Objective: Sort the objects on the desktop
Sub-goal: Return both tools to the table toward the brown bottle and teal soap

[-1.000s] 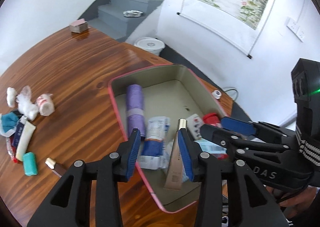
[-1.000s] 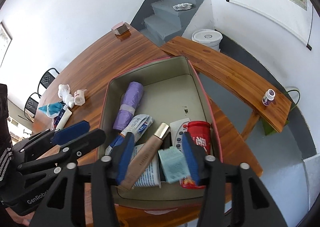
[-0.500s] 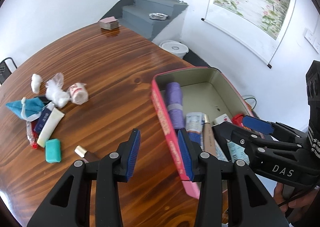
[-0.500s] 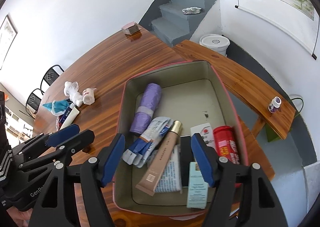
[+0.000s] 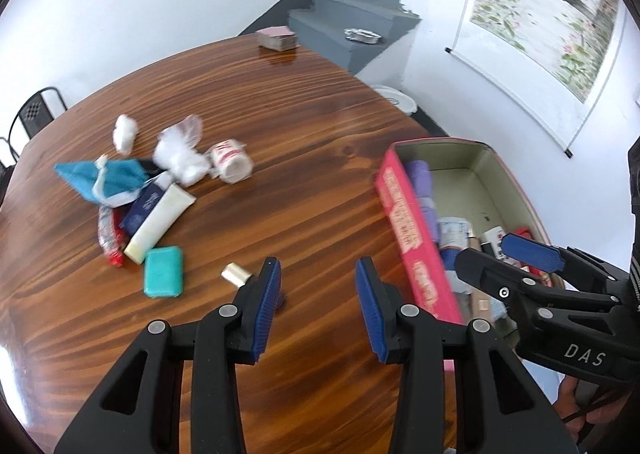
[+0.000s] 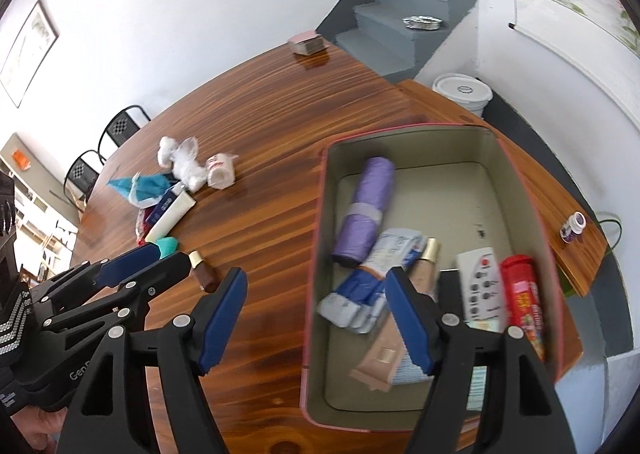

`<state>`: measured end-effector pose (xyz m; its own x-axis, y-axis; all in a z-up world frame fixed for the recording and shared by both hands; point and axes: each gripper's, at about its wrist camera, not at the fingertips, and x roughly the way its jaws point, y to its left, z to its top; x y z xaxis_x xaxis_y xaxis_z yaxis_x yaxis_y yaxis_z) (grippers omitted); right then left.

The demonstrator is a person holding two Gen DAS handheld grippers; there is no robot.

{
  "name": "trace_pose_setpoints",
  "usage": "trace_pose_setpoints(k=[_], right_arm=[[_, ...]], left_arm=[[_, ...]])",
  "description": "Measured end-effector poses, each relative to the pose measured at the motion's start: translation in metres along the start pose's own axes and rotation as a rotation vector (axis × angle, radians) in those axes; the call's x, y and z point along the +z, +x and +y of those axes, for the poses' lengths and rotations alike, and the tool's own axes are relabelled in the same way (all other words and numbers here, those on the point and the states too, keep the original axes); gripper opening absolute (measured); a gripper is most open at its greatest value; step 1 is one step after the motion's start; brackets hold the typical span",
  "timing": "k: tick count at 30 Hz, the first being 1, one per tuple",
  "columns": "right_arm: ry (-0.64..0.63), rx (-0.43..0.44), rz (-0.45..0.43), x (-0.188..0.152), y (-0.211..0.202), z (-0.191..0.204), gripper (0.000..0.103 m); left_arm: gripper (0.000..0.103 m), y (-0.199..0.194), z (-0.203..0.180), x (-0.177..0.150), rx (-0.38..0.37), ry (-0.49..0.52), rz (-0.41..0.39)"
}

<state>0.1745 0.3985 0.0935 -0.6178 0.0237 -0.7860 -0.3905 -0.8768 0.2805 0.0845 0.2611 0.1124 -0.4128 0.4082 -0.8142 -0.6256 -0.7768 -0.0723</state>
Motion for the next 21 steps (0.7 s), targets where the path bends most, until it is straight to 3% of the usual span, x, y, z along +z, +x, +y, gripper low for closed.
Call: trace_pose_setpoints(k=[11,21], right_arm=[[-0.056,0.039,0.040,-0.002,0.019,0.044,0.076],[-0.082,0.037,0.087,-0.010,0.035,0.071,0.076]], left_arm=[[0.043,-0.004,0.046,-0.013,0.066,-0.064,0.026],[0.043,0.000,0.081,-0.023,0.077,-0.115,0.058]])
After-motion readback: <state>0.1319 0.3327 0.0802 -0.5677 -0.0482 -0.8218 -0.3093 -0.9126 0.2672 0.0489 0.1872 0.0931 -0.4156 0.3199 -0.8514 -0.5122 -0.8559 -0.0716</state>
